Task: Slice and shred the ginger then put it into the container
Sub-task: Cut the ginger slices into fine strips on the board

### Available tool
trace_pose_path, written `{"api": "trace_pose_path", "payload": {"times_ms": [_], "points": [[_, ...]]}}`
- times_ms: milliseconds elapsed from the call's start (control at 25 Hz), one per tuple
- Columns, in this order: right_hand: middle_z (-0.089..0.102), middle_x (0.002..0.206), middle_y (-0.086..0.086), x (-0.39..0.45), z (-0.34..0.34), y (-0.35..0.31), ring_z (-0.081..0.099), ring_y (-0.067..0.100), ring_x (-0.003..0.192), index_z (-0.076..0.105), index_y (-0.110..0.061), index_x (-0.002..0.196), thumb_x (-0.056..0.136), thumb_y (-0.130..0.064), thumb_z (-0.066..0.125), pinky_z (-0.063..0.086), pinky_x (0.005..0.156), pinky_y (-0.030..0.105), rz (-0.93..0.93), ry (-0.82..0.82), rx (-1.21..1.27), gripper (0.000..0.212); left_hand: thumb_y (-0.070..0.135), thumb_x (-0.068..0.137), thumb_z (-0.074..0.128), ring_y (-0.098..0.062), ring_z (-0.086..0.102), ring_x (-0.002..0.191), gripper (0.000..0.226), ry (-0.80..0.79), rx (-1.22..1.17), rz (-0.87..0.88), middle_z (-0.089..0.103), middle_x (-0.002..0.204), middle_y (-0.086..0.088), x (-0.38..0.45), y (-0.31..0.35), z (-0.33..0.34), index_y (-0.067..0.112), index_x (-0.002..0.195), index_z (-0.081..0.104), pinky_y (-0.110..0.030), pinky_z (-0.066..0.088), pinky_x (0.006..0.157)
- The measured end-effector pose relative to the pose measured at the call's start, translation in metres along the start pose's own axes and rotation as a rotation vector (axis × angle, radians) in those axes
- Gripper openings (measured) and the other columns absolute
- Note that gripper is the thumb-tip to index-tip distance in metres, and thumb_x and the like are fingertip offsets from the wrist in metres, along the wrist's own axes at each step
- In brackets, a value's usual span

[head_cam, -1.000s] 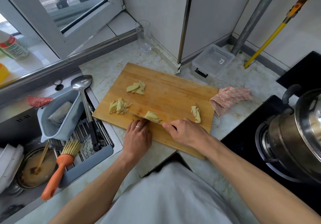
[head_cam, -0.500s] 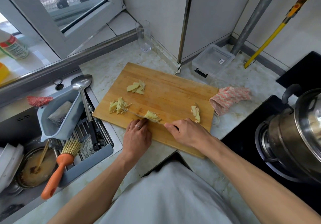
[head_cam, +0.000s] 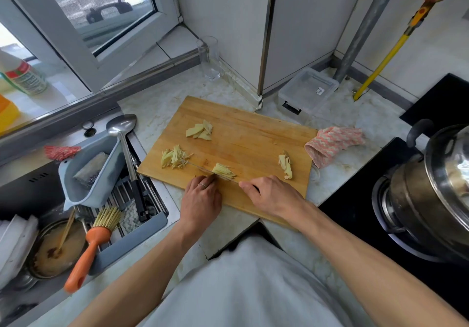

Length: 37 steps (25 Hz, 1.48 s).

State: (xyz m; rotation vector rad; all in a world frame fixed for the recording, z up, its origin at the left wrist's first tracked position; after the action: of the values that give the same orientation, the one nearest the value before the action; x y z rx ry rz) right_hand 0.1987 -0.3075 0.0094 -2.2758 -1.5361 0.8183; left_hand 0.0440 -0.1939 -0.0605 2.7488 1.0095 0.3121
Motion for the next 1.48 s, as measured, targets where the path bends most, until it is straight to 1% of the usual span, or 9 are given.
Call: {"api": "trace_pose_path", "payload": {"times_ms": [280,480,640,800,880,1000,1160,1320,1480], "points": [[0.051,0.067,0.002,-0.001,0.002,-0.002,0.05,0.03,0.066,0.031,-0.029,0.061,0.103,-0.057,0.032,0.038,0.058,0.036,-0.002,0.007,-0.048,0.051,0.026,0.089,0.037,-0.032,0.062,0.107,0.047,-0.009,0.002,0.012,0.073,0.113,-0.008,0.0,0.001,-0.003,0.005,0.109,0.075,-0.039,0.052,0.094],[0.04,0.059,-0.007,-0.004,0.0,-0.003,0.046,0.027,0.066,0.029,-0.034,0.058,0.104,-0.054,0.035,0.036,0.059,0.035,0.001,0.015,0.003,0.05,0.028,0.089,0.036,-0.031,0.061,0.11,0.05,-0.01,0.016,0.015,0.072,0.117,-0.008,-0.001,0.001,-0.003,0.005,0.114,0.073,-0.039,0.051,0.097],[0.042,0.057,-0.003,-0.003,0.004,-0.002,0.048,0.03,0.063,0.032,-0.028,0.059,0.104,-0.054,0.034,0.035,0.056,0.036,0.001,0.018,0.018,0.052,0.027,0.088,0.036,-0.031,0.06,0.11,0.05,-0.005,-0.008,-0.019,0.072,0.117,-0.008,-0.002,0.0,-0.001,0.005,0.112,0.074,-0.041,0.052,0.096],[0.041,0.057,-0.004,0.0,0.004,-0.006,0.046,0.029,0.063,0.031,-0.031,0.059,0.105,-0.052,0.034,0.035,0.057,0.036,0.011,0.014,0.013,0.051,0.026,0.088,0.037,-0.031,0.059,0.11,0.049,-0.01,-0.049,-0.035,0.071,0.119,-0.007,0.0,0.002,-0.001,0.006,0.115,0.073,-0.044,0.052,0.094],[0.041,0.057,-0.004,0.001,0.003,-0.003,0.044,0.027,0.06,0.032,-0.029,0.059,0.104,-0.053,0.034,0.034,0.056,0.035,0.031,0.007,0.041,0.051,0.024,0.087,0.041,-0.031,0.06,0.11,0.046,-0.004,-0.07,-0.027,0.07,0.12,-0.007,-0.001,0.001,0.0,0.006,0.116,0.073,-0.043,0.052,0.094],[0.041,0.057,-0.003,0.007,0.001,0.005,0.042,0.022,0.056,0.034,-0.02,0.061,0.103,-0.056,0.034,0.033,0.056,0.035,0.071,-0.015,0.137,0.055,0.013,0.084,0.057,-0.032,0.061,0.107,0.035,0.027,-0.13,-0.026,0.071,0.117,-0.009,0.0,0.0,0.0,0.003,0.113,0.073,-0.045,0.053,0.092],[0.034,0.055,-0.006,0.009,-0.005,0.007,0.034,0.015,0.052,0.031,-0.019,0.06,0.103,-0.056,0.036,0.029,0.055,0.033,0.079,-0.003,0.21,0.056,0.004,0.081,0.067,-0.031,0.062,0.107,0.031,0.079,-0.24,-0.076,0.072,0.115,-0.008,-0.001,-0.001,-0.003,0.006,0.111,0.074,-0.045,0.051,0.096],[0.033,0.055,-0.005,0.008,-0.012,0.014,0.033,0.014,0.052,0.033,-0.018,0.061,0.102,-0.058,0.036,0.029,0.056,0.032,0.099,0.01,0.277,0.057,0.004,0.083,0.068,-0.03,0.061,0.107,0.029,0.075,-0.298,-0.117,0.071,0.116,-0.006,0.004,-0.004,-0.008,0.009,0.111,0.075,-0.041,0.05,0.095],[0.034,0.055,-0.004,0.006,-0.005,0.011,0.034,0.015,0.052,0.032,-0.019,0.06,0.102,-0.059,0.035,0.029,0.055,0.032,0.109,-0.03,0.267,0.058,0.012,0.085,0.063,-0.035,0.06,0.105,0.036,0.026,-0.163,-0.001,0.068,0.118,-0.011,0.003,-0.003,-0.007,0.01,0.12,0.07,-0.047,0.053,0.089]]}}
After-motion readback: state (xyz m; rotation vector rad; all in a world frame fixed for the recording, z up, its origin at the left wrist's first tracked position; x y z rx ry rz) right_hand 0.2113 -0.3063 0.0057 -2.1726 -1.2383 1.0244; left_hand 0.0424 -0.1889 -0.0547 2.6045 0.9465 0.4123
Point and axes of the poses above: each hand's wrist, its own x-axis towards the middle knuckle, its own z-axis out of the palm, y = z × x, the point moved 3 cm from there along x, towards the middle knuckle
